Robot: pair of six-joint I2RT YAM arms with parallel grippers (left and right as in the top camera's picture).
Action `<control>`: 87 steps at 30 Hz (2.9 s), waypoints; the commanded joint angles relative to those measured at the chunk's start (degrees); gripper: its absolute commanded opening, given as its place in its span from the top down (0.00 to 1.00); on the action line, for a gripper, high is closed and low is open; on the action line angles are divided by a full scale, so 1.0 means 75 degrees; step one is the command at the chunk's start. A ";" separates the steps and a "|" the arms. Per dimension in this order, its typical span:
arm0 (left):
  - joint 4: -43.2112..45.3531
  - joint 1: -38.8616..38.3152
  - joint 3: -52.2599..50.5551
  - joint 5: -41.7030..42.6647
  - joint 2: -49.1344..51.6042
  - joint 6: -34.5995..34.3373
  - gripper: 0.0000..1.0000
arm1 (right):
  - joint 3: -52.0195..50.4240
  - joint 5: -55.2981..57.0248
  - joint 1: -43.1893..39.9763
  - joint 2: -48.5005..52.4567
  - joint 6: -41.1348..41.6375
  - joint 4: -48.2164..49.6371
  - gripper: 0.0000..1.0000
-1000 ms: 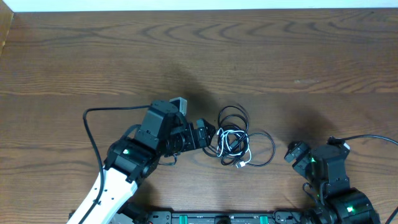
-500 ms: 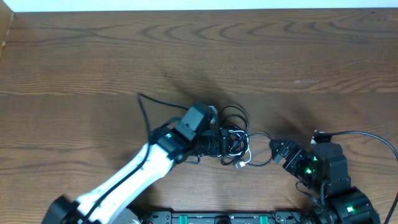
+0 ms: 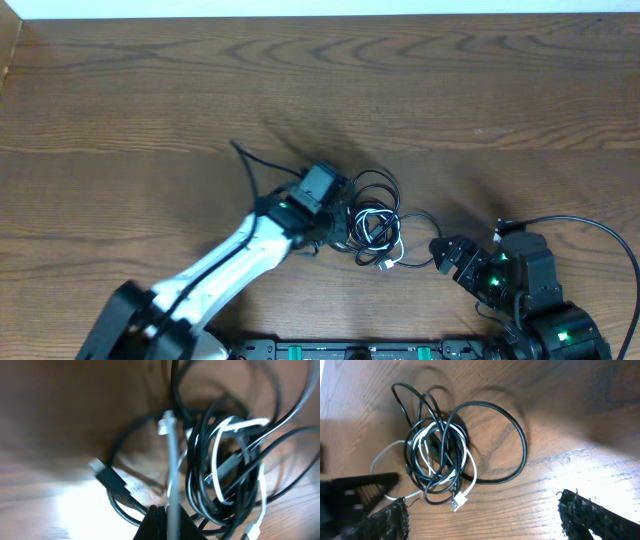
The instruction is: Untangle cables
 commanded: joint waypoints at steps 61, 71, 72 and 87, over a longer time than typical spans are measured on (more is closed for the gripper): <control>0.0012 0.1448 -0.1757 -0.2873 -0.2008 -0.4281 0.18 | 0.0338 -0.0772 0.3538 0.8714 -0.0090 0.9282 0.29; -0.0128 0.1859 -0.1757 -0.2853 -0.3605 -0.3427 0.18 | 0.1789 -0.0813 0.3713 1.0110 -0.0181 0.8011 0.77; -0.0169 0.1859 -0.1757 -0.2871 -0.3730 -0.3357 0.18 | 0.1891 -0.0933 0.3684 1.0118 -0.0338 0.7854 0.90; -0.0128 0.1865 -0.1760 -0.1877 -0.4605 -0.2911 0.18 | 0.2034 -0.4497 0.1842 0.6129 -0.4756 0.5467 0.99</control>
